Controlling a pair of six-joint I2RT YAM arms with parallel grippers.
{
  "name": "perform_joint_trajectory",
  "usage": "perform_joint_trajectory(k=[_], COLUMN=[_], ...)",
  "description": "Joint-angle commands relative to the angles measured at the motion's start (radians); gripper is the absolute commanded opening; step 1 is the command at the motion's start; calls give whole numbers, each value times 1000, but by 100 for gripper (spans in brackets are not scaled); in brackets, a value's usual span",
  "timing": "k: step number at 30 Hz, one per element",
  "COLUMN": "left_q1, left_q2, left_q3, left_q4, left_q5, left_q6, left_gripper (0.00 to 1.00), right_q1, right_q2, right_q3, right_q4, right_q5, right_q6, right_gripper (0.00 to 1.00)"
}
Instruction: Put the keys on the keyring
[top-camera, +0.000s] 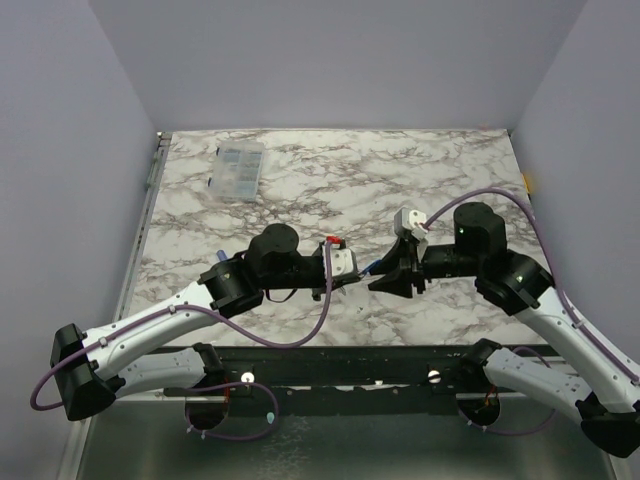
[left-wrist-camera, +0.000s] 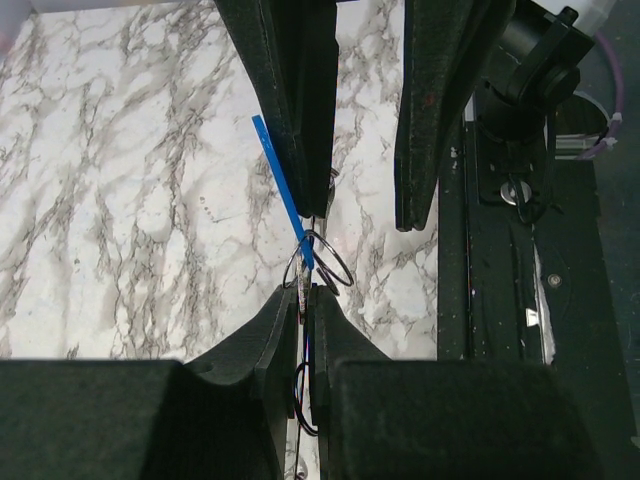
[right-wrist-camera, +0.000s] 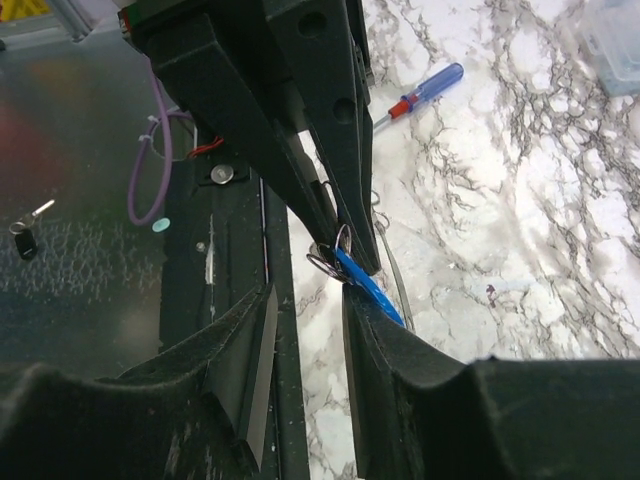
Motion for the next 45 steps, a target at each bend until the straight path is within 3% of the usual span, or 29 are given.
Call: perform_joint_trajectory(k=[1, 12, 28, 38, 45], left_q1=[1, 0, 2, 2, 2], left_q2=[-18, -35, -81, -145, -159], left_q3=[33, 34, 40, 23, 27], left_q4=[37, 37, 47, 115, 144], left_q5=[-2, 5, 3, 22, 66], left_q6=[-8, -19, -29, -64, -97], left_gripper=[0, 0, 0, 0, 0], right_q1=[9, 12, 11, 11, 11], right_q2=[8, -49, -89, -162, -131], right_q3=[-37, -75, -103, -96, -75], right_q4=[2, 29, 41, 34, 83], right_q5=[-26, 161, 148, 189, 110], right_q6=[19, -2, -27, -45, -47], right_gripper=[40, 49, 50, 57, 57])
